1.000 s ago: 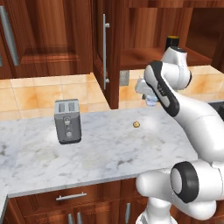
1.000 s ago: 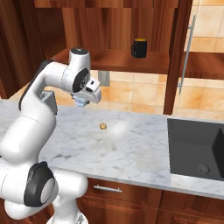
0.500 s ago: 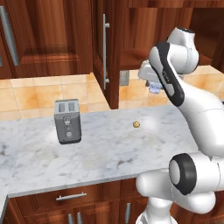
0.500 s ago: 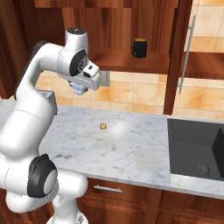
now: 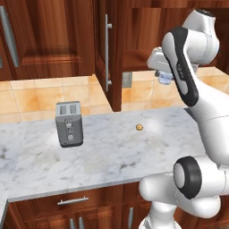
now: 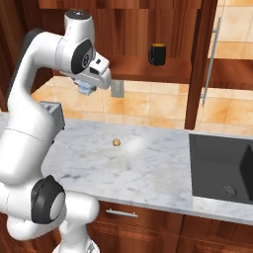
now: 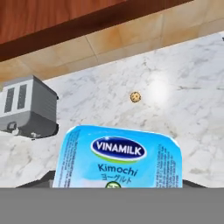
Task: Pick the yogurt and yogurt from the counter and place them in the cabinets closest to them.
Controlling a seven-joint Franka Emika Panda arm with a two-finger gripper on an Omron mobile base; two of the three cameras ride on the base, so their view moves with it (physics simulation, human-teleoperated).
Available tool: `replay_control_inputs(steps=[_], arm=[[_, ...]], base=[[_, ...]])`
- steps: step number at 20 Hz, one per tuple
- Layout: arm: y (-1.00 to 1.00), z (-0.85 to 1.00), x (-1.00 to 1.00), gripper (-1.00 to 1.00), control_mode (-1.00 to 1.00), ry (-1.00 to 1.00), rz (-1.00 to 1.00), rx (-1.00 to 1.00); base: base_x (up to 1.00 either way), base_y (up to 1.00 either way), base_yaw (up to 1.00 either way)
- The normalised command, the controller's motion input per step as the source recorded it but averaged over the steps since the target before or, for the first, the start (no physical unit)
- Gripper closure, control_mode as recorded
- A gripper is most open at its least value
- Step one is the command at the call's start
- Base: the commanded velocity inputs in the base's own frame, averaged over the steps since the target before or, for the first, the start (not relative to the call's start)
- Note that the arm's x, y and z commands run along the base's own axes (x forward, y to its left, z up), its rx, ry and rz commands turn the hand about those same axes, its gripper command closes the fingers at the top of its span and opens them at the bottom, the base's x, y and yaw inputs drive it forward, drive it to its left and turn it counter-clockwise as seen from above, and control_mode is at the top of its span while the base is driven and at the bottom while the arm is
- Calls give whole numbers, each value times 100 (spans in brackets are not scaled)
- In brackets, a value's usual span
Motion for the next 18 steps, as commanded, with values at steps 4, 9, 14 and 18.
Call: replay_control_inputs(steps=[4, 9, 14, 18], arm=[[0, 32, -25, 100, -100, -30, 0, 3], [1, 35, 5, 100, -100, -22, 0, 1], [0, 23, 26, 100, -100, -11, 0, 0], [0, 12, 40, 100, -100, -2, 0, 0]], base=[[0, 0, 0], [0, 0, 0], [0, 0, 0], [0, 0, 0]])
